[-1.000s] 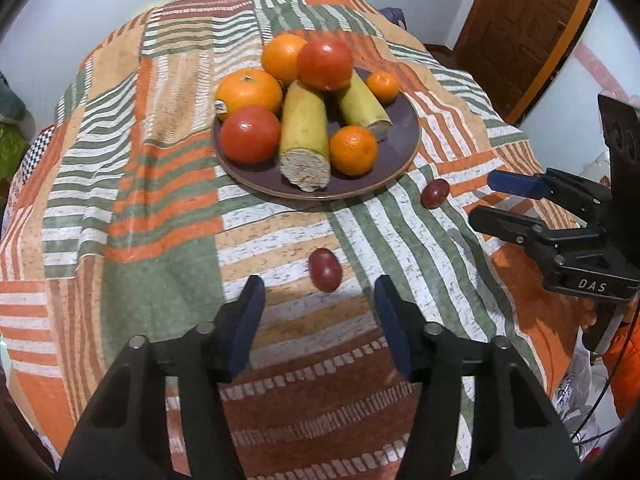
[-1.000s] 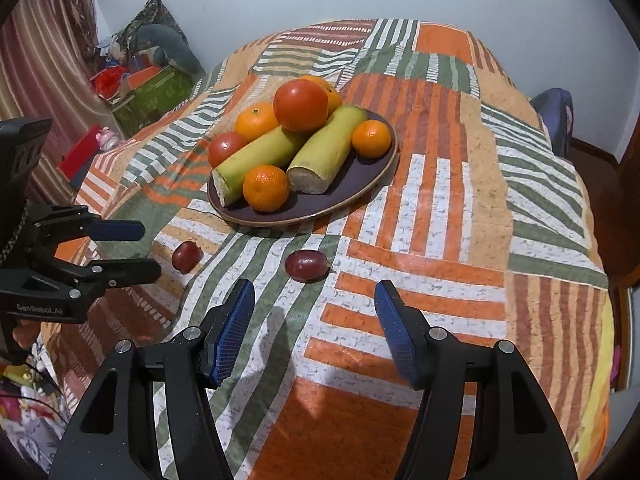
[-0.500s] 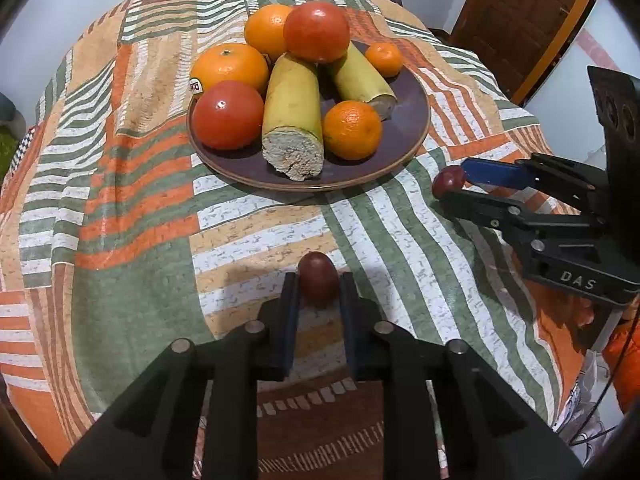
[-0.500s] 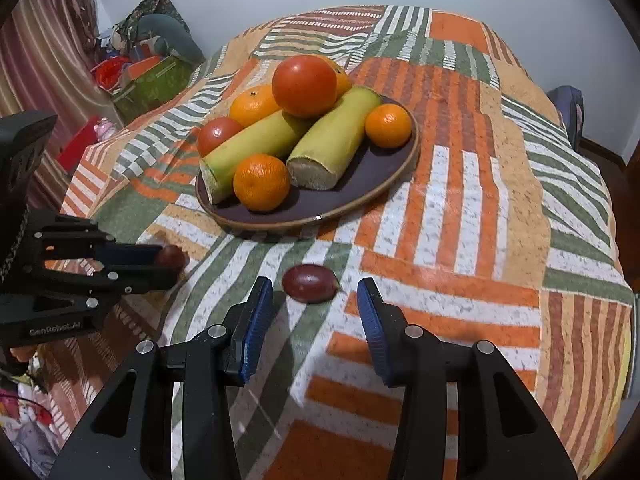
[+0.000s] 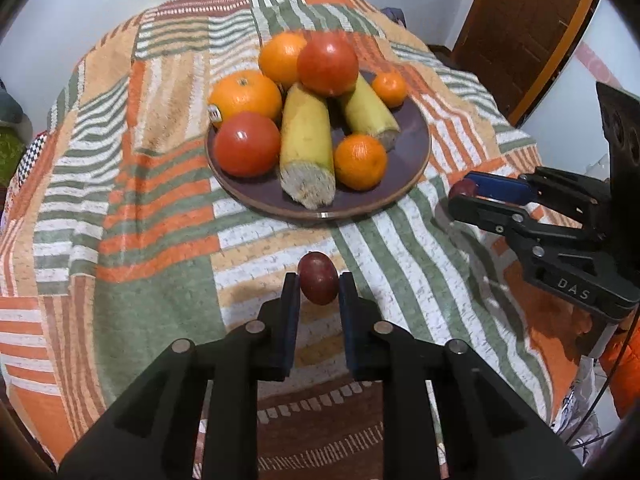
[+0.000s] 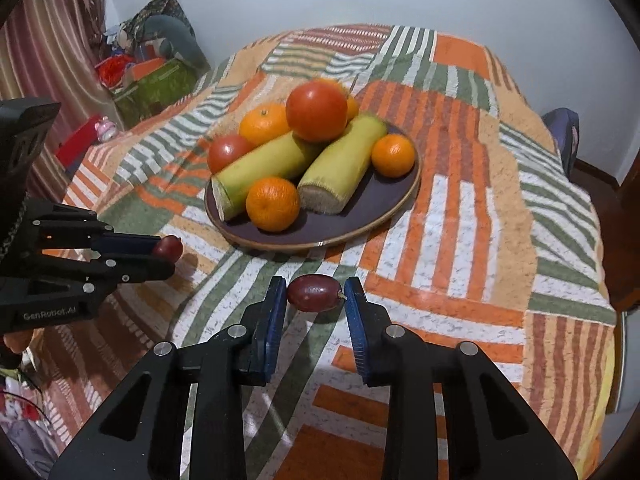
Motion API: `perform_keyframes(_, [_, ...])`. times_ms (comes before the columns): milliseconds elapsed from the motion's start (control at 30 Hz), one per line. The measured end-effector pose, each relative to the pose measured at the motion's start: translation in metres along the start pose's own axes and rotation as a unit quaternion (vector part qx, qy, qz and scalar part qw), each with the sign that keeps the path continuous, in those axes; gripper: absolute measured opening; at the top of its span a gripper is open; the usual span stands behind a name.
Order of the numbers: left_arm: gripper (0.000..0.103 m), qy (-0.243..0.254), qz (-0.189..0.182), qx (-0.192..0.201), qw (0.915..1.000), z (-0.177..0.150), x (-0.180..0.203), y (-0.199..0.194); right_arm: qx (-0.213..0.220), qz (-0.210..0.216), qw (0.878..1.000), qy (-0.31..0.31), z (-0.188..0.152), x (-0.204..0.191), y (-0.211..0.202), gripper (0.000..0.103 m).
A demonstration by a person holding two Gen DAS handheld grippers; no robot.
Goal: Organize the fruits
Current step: 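Grasp a dark red date with the left tool while the right tool grasps another date, then lower the date onto the plate with the left tool while the right tool lowers its date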
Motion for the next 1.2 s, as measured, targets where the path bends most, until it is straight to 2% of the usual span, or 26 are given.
perform_keyframes(367, [0.019,0.001,0.008,0.049,0.9988,0.04,-0.004,-0.024,0.043,-0.011,0.999,-0.005,0.034,0.003,-0.019,0.027])
perform_keyframes(667, [0.019,0.001,0.008,0.074,0.9972,0.071,-0.001,-0.025,0.06,-0.002,0.998,-0.017,0.057,-0.008,-0.013,0.027])
perform_keyframes(867, [0.019,-0.001,0.01,0.081,0.9966,0.086,-0.001,-0.017,0.061,0.003,0.998,-0.022,0.068,-0.012,-0.002,0.027])
perform_keyframes(1200, [0.019,-0.012,0.011,0.073,0.9972,0.096,-0.012,0.005,0.048,0.02,0.998,-0.019,0.074,-0.012,0.024,0.027])
Point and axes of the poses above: each gripper's, at about its wrist camera, not at the fingertips, and y roughly the way its jaws point, x to its right, z to its top, the point moved 9 cm from there along y, roughly the way its jaws point, and after that the axes turned 2 degrees about y, right-handed, at the moved point
